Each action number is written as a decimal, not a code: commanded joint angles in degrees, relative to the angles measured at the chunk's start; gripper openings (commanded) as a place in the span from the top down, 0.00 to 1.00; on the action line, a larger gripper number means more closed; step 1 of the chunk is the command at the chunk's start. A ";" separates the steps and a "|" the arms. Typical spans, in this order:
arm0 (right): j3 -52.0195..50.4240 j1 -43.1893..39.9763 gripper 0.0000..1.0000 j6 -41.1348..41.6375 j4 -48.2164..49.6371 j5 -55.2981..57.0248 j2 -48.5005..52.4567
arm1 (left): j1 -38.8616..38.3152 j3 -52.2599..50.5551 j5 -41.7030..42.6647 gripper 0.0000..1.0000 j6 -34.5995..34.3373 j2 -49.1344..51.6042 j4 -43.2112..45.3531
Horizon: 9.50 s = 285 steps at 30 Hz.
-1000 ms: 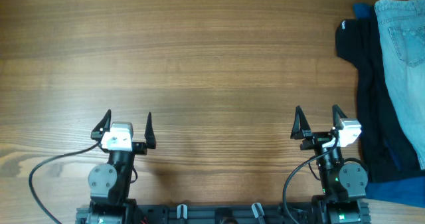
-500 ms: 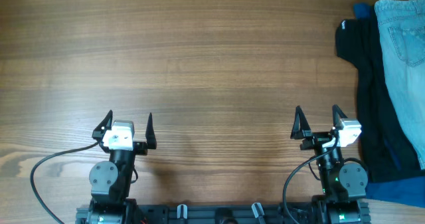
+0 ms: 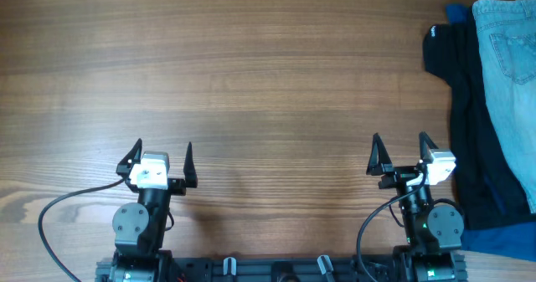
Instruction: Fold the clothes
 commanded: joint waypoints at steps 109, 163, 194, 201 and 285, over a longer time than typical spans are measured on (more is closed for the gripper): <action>122.51 -25.66 0.96 -27.34 -46.82 3.98 127.23 | -0.22 -0.33 0.70 0.00 0.83 0.07 0.17; 122.51 -0.04 0.00 -8.11 -86.01 -10.10 124.04 | -0.22 1.53 14.32 0.00 -2.71 0.94 2.78; 104.94 -12.35 0.36 -4.20 -73.77 -11.06 124.39 | -0.15 100.15 15.91 0.00 4.72 113.59 -47.30; 94.57 -12.61 0.35 -2.29 -55.87 -7.85 124.39 | -0.15 100.15 15.91 0.00 4.70 113.68 -46.49; 86.25 -7.17 0.96 2.75 -48.02 10.32 113.18 | -0.11 99.65 15.93 0.00 -0.96 113.70 -45.88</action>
